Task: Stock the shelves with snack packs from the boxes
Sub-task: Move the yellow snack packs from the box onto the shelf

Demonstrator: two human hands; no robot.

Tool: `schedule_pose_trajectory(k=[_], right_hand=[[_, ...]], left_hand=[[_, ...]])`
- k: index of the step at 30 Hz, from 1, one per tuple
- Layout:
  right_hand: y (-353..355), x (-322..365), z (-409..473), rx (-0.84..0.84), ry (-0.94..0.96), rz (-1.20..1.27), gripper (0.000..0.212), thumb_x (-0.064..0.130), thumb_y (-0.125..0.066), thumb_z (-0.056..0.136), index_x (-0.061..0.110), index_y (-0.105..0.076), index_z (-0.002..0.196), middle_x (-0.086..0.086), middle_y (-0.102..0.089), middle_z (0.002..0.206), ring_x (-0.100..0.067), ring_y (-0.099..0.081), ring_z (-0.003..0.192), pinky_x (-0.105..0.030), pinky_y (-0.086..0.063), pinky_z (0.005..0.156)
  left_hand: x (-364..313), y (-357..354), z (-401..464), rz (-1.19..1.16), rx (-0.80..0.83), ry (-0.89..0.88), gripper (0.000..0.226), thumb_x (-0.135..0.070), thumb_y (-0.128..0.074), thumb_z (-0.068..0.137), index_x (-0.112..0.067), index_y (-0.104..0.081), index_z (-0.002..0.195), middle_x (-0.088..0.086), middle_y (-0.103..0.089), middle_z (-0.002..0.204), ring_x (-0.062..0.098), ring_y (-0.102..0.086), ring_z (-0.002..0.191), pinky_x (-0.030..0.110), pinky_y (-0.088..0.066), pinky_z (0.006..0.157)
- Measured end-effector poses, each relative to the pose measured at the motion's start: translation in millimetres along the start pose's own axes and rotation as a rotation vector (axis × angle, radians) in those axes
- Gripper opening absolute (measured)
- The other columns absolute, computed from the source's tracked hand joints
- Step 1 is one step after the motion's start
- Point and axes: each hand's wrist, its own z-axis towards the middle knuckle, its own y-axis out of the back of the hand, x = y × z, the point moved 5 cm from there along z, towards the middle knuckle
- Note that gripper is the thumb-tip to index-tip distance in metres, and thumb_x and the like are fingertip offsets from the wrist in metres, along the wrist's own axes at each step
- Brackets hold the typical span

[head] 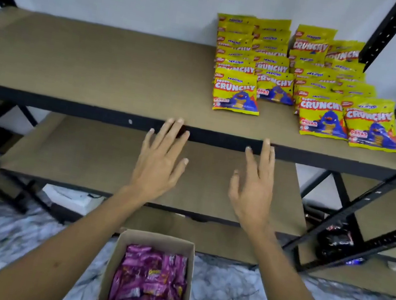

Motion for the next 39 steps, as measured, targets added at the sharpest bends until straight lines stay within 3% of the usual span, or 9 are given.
schedule_pose_trajectory(k=[5,9,17,21,23,25,29,33,39], right_hand=[[-48.8,-17.1,-120.9,0.6,-0.327,0.083,0.047,0.012,-0.056,0.091,0.01,-0.053,0.137,-0.014,-0.037,0.153,-0.033,-0.063,0.108,-0.038,-0.052,0.087],[-68.6,-3.2,-219.1,0.888,-0.49,0.064,0.027,0.015,-0.05,0.091,0.002,-0.065,0.11,-0.019,-0.063,0.115,-0.037,-0.06,0.104,-0.037,-0.047,0.082],[-130.1,5.0,-370.8,1.301,-0.699,-0.003,0.02,0.015,-0.051,0.087,0.013,-0.067,0.099,-0.01,-0.064,0.101,-0.032,-0.064,0.097,-0.027,-0.045,0.075],[-174.3,-8.0,-444.6,1.363,-0.859,-0.025,0.034,0.028,-0.049,0.081,0.025,-0.066,0.11,-0.007,-0.066,0.116,-0.029,-0.062,0.108,-0.035,-0.048,0.096],[-198.2,-24.5,-494.9,1.381,-0.948,-0.023,0.045,0.047,-0.038,0.071,0.039,-0.061,0.108,-0.002,-0.066,0.113,-0.028,-0.063,0.104,-0.043,-0.048,0.097],[-223.9,-38.3,-528.8,1.369,-0.974,-0.01,0.053,0.056,-0.031,0.065,0.046,-0.057,0.11,-0.001,-0.068,0.108,-0.029,-0.065,0.101,-0.045,-0.048,0.097],[-270.0,-46.6,-551.1,1.35,-0.929,0.045,0.033,0.02,-0.055,0.087,0.021,-0.068,0.117,-0.01,-0.071,0.111,-0.029,-0.064,0.105,-0.025,-0.045,0.089],[-318.0,-84.8,-610.6,1.192,-1.128,0.151,0.031,0.0,-0.064,0.084,0.01,-0.066,0.113,-0.01,-0.069,0.113,-0.026,-0.064,0.107,-0.035,-0.051,0.093],[-391.9,-123.8,-681.8,1.068,-1.223,0.246,0.048,0.0,-0.079,0.074,0.013,-0.052,0.113,0.005,-0.059,0.106,-0.011,-0.057,0.1,-0.025,-0.052,0.084]], left_hand=[[33.7,-47.4,-117.6,-0.202,0.424,0.229,0.047,-0.028,-0.046,0.089,-0.012,-0.056,0.132,0.016,-0.043,0.146,0.033,-0.039,0.137,0.05,-0.041,0.105],[56.5,-59.6,-219.6,-0.313,0.693,0.47,0.043,-0.021,-0.046,0.083,-0.009,-0.065,0.12,0.017,-0.06,0.126,0.034,-0.061,0.11,0.039,-0.049,0.095],[88.0,-116.3,-386.8,-0.427,1.071,0.766,0.034,-0.013,-0.053,0.09,-0.014,-0.062,0.123,0.008,-0.064,0.122,0.025,-0.06,0.113,0.029,-0.046,0.087],[94.9,-170.5,-435.1,-0.488,1.165,0.824,0.025,-0.011,-0.054,0.091,-0.012,-0.067,0.112,0.0,-0.065,0.108,0.02,-0.059,0.107,0.024,-0.038,0.08],[96.6,-199.7,-458.0,-0.515,1.184,0.81,0.018,-0.011,-0.054,0.09,-0.019,-0.065,0.1,0.003,-0.066,0.097,0.024,-0.063,0.099,0.032,-0.045,0.082],[101.2,-233.8,-479.8,-0.532,1.184,0.806,0.015,-0.014,-0.054,0.091,-0.027,-0.057,0.096,0.002,-0.063,0.085,0.026,-0.064,0.084,0.03,-0.046,0.068],[101.5,-304.6,-530.3,-0.587,1.176,0.901,0.023,-0.013,-0.055,0.093,-0.015,-0.062,0.114,0.007,-0.068,0.102,0.015,-0.062,0.075,0.018,-0.039,0.052],[88.6,-375.6,-589.4,-0.63,1.115,1.006,0.009,-0.015,-0.06,0.092,-0.012,-0.062,0.1,0.004,-0.065,0.099,0.017,-0.062,0.087,0.017,-0.039,0.058],[83.2,-474.3,-646.8,-0.718,0.946,1.375,0.034,-0.034,-0.071,0.086,-0.01,-0.053,0.102,-0.002,-0.062,0.09,0.018,-0.059,0.087,0.027,-0.044,0.075]])
